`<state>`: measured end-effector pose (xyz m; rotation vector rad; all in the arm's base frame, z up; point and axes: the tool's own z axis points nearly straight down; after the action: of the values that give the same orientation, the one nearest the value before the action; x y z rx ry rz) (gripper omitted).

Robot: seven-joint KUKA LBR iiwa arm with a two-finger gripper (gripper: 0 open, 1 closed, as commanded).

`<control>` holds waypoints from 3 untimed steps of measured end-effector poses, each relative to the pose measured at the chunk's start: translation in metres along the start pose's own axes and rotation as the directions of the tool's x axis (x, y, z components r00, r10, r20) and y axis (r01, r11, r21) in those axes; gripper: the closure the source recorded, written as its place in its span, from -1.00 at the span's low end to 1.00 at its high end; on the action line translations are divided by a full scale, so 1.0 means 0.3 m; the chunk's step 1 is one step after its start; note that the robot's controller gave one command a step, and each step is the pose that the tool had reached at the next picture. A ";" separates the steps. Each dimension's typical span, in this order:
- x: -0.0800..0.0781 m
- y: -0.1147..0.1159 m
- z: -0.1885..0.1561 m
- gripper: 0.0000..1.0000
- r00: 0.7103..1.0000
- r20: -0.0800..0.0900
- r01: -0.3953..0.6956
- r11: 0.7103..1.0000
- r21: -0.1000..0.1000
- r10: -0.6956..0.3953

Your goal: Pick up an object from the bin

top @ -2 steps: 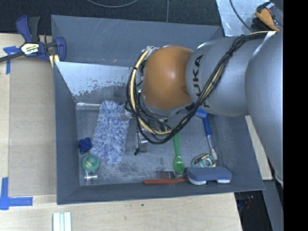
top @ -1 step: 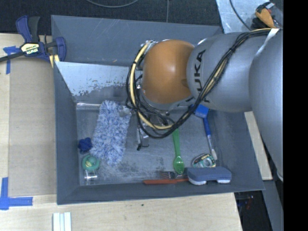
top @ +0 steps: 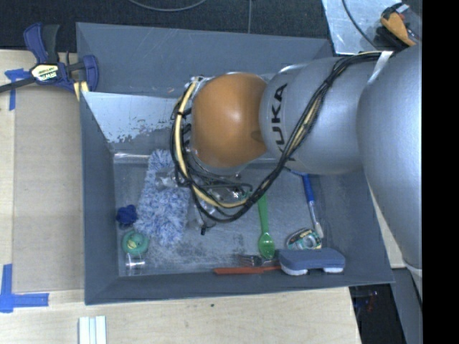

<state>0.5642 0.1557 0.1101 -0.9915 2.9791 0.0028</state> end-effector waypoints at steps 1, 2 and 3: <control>-0.031 -0.085 0.128 -1.00 0.985 0.011 0.174 0.985 0.011 -0.174; -0.030 -0.021 0.122 1.00 0.953 0.007 0.304 0.953 0.003 -0.304; -0.030 -0.021 0.122 1.00 0.953 0.007 0.303 0.953 0.003 -0.303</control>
Offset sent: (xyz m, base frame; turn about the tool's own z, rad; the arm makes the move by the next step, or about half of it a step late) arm 0.0084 -0.0011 -0.0401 -0.3133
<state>0.5752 0.1560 0.0735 -1.4332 2.7843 0.0030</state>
